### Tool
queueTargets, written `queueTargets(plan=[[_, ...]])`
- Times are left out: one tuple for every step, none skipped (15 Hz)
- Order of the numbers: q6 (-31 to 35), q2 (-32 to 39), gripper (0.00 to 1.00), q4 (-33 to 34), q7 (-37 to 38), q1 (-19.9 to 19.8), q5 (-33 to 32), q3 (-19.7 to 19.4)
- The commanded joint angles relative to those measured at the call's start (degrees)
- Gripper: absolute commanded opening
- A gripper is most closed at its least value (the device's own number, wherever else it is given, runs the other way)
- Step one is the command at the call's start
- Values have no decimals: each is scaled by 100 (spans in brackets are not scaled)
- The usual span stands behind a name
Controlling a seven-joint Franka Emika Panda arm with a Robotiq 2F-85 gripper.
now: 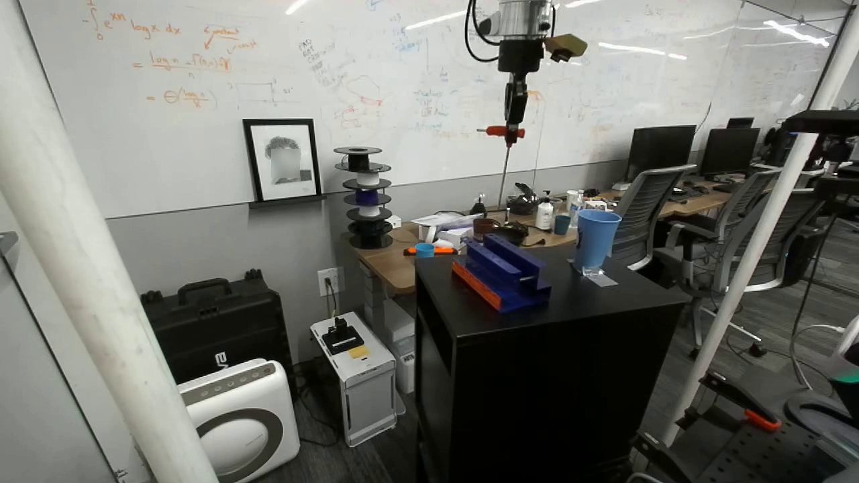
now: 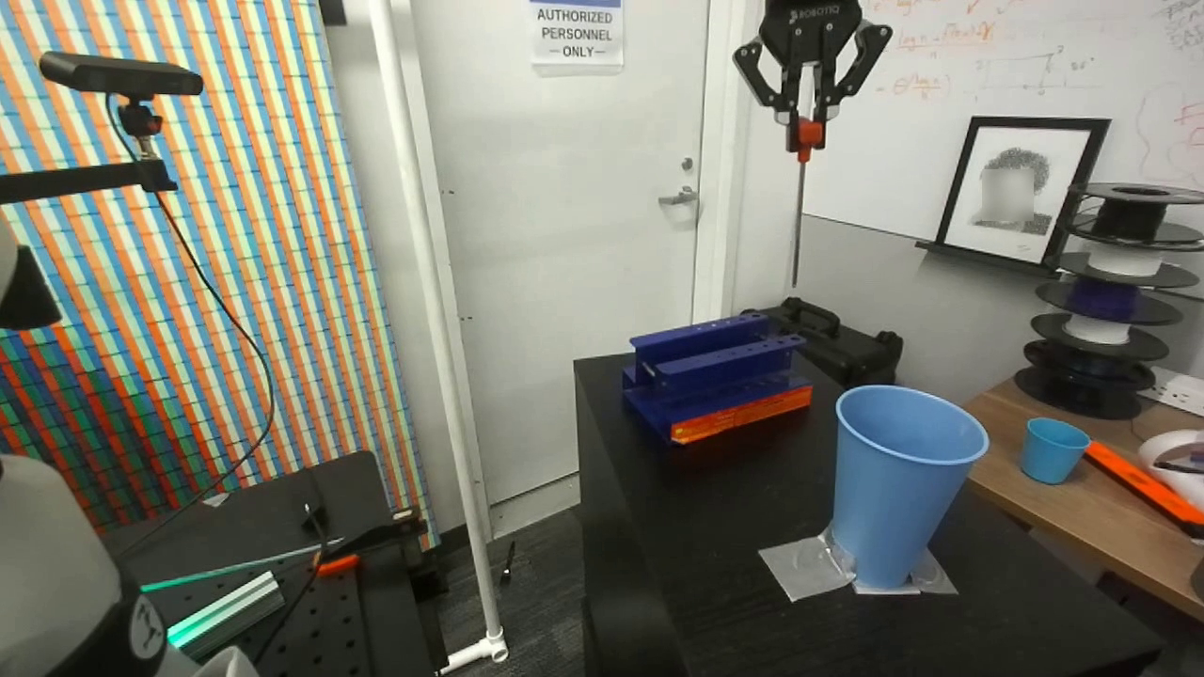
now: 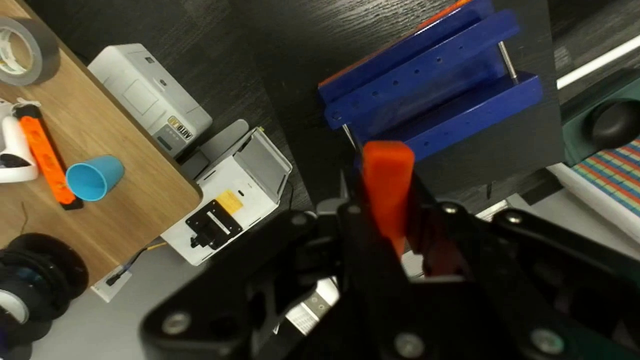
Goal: Put the wrench inside the large blue cup
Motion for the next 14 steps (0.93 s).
queueTargets(plan=[[186, -708, 13, -413, 148, -96, 230, -218], [168, -846, 12, -500, 276, -156, 241, -335], [188, -951, 12, -584, 389, -196, 258, -431], [283, -1084, 12, -762, 577, -258, 173, -555], [398, -1184, 12, -905, 733, -301, 66, -652], [464, -1265, 12, -1089, 873, -373, 32, -772], [455, -1303, 12, -1182, 978, -426, 37, -864], [495, -1306, 13, -1340, 1135, -476, -22, -947], [540, -1309, 13, -1479, 1290, -517, -84, -1011], [489, -1267, 12, -1569, 1399, -552, -76, -1069], [471, -1236, 12, -1657, 1503, -575, -78, -1113], [464, -1177, 13, -1741, 1569, -590, -50, -1144], [477, -1163, 13, -1839, 1664, -586, -73, -1150], [469, -1127, 13, -1914, 1776, -574, -112, -1146]])
